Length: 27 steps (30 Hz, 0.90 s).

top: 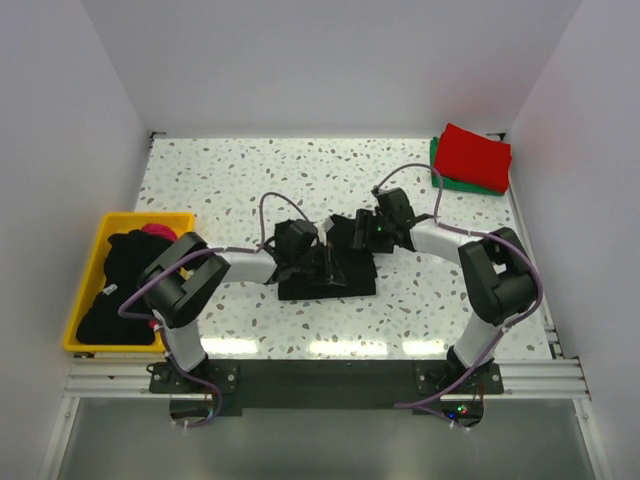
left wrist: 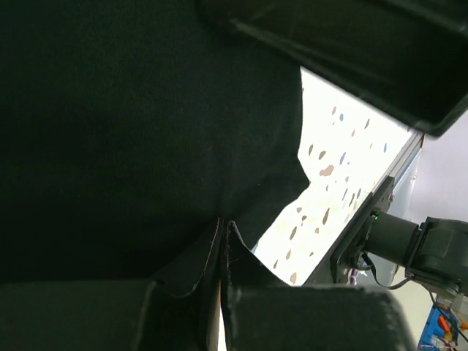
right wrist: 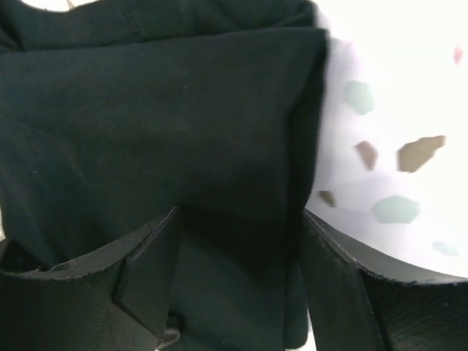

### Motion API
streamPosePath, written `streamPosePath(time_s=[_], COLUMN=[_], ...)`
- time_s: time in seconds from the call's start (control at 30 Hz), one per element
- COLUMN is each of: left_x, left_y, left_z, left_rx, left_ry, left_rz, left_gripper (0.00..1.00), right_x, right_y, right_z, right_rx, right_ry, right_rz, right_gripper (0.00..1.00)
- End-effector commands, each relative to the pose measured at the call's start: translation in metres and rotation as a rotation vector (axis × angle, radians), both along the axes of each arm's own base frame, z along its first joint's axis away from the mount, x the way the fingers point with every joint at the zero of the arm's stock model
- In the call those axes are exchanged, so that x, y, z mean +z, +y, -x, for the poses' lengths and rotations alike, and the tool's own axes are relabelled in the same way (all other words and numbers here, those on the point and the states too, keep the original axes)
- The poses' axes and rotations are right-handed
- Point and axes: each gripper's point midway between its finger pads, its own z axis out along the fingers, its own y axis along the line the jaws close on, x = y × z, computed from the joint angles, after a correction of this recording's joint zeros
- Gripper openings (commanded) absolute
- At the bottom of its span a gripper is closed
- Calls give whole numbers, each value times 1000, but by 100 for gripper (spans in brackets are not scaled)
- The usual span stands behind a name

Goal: Fold and stack the t-shirts
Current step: Neatly place the folded tshirt to the corner

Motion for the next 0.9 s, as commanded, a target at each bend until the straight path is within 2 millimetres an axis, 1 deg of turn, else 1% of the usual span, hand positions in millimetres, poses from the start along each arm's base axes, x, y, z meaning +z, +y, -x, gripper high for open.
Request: streamPosePath(time_s=[0.0,0.03,0.1,0.13,0.17,0.2,0.23,0.27,0.3,0.33,0.4,0.43,0.47,0.5,0.53,0.6,0.63,0.7,0.73,0.87], left_x=[9,14,20,28,33,37,52,58,66,78,92,105,111,113,127,132,139,138,143,146], left_y=[10,10,12,14,17,21,26,31,36,49,64,79,88,97,109,124,131,141,145,154], left_z=[8,7,6,2,-3,-3,-9,-13,-17,-20,-25,-29,-31,-29,-34,-34,-34,-30,-28,-20], left_rx=[-11,-9,-6,3,15,20,40,55,69,97,125,161,175,188,210,240,252,260,264,254], left_ry=[-24,-33,-47,-58,-78,-79,-108,-131,-147,-155,-191,-213,-237,-235,-280,-295,-318,-323,-341,-364], left_rz=[-31,-26,-27,-30,-37,-47,-35,-42,-42,-45,-47,-42,-52,-69,-68,-104,-107,-142,-139,-145], left_gripper=[5,5,5,5,5,5,5,5,6,6,6,7,8,8,9,10,10,10,10,11], right_x=[-12,-16,-21,-23,-26,-28,-26,-28,-28,-25,-23,-23,-22,-21,-20,-15,-13,-9,-4,2], right_y=[1,6,7,11,10,9,11,10,10,10,9,8,6,4,2,-2,-4,-6,-5,-9], right_z=[6,10,13,14,17,17,16,18,17,15,15,14,16,15,14,12,11,9,7,2], right_rx=[-5,6,0,7,1,-5,-2,-1,-4,-8,-6,-7,-5,-7,-13,-20,-24,-32,-35,-41], right_ry=[-4,4,16,19,33,32,29,47,43,29,21,14,15,13,8,-8,-16,-28,-41,-43], right_rz=[106,120,139,147,166,186,188,198,211,225,254,267,281,288,295,317,322,333,329,367], right_gripper=[66,65,61,59,56,50,47,45,37,33,28,17,12,6,0,0,0,0,0,0])
